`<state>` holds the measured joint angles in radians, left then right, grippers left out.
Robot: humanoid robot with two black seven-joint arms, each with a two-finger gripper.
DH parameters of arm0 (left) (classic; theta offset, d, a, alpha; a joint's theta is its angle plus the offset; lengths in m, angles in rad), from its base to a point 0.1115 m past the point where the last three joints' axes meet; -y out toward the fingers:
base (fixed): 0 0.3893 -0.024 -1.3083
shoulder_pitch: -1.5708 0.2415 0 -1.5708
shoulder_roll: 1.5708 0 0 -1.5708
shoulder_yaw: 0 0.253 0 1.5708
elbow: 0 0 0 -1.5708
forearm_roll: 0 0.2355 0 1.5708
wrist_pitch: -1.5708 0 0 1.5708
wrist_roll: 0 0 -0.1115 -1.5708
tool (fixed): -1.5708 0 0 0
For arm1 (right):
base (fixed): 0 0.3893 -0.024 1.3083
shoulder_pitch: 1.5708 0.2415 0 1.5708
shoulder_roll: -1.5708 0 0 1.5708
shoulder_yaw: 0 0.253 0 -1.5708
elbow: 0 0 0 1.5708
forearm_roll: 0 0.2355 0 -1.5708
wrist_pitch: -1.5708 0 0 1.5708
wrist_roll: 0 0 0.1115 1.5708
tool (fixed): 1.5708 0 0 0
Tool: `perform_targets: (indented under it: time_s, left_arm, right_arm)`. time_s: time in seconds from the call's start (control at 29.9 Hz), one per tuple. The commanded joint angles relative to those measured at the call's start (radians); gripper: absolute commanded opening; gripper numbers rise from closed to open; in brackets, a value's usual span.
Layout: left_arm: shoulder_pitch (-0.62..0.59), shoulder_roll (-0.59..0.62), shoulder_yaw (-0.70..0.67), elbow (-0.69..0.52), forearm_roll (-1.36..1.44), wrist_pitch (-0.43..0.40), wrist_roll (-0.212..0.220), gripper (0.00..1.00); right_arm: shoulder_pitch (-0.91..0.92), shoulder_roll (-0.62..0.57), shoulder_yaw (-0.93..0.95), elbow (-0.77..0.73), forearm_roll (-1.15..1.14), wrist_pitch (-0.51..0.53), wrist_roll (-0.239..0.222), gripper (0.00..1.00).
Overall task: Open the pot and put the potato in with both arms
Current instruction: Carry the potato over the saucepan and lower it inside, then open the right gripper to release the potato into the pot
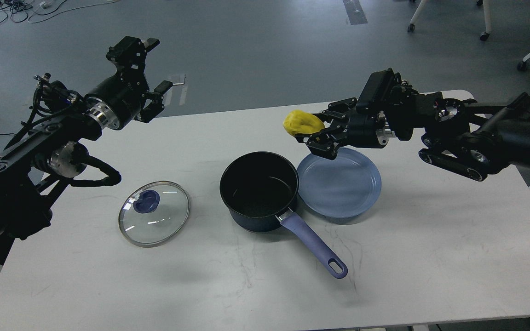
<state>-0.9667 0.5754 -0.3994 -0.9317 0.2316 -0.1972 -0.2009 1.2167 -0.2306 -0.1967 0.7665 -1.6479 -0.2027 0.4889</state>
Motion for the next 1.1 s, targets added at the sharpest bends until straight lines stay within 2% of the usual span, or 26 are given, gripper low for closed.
perform_targets:
  time_s: [0.0, 0.2, 0.3, 0.33, 0.37, 0.7, 0.9, 1.07]
  left_arm:
    - [0.0, 0.0, -0.001, 0.001, 0.0, 0.001, 0.0, 0.98]
    - [-0.003, 0.0, -0.004, 0.001, 0.0, 0.002, 0.0, 0.98]
    - [-0.004, -0.002, -0.004, 0.001, 0.0, 0.004, 0.0, 0.98]
    - [-0.004, -0.003, -0.004, 0.001, 0.0, 0.005, 0.0, 0.98]
    - [-0.006, -0.005, -0.004, 0.001, 0.0, 0.007, 0.0, 0.98]
    - [-0.009, 0.001, -0.003, -0.002, 0.002, 0.01, 0.0, 0.98]
    - [-0.009, 0.003, 0.001, -0.002, 0.0, 0.009, -0.044, 0.98]
    - [-0.007, 0.001, -0.001, 0.001, 0.0, 0.007, -0.041, 0.98]
  right_arm:
    - [-0.008, 0.083, -0.007, -0.006, 0.016, 0.002, 0.0, 0.42]
    - [-0.04, 0.129, -0.026, -0.007, 0.053, 0.005, 0.0, 0.44]
    - [-0.042, 0.149, -0.055, -0.026, 0.054, 0.011, 0.0, 0.66]
    - [-0.043, 0.149, -0.053, -0.033, 0.059, 0.009, 0.0, 0.9]
    - [-0.043, 0.149, -0.053, -0.032, 0.068, 0.011, 0.0, 0.99]
    - [-0.043, 0.155, -0.043, -0.024, 0.292, -0.004, 0.0, 1.0]
    - [-0.029, 0.166, 0.002, -0.027, 0.349, -0.003, 0.0, 1.0]
    - [-0.031, 0.133, 0.138, -0.029, 0.419, 0.008, 0.0, 1.0]
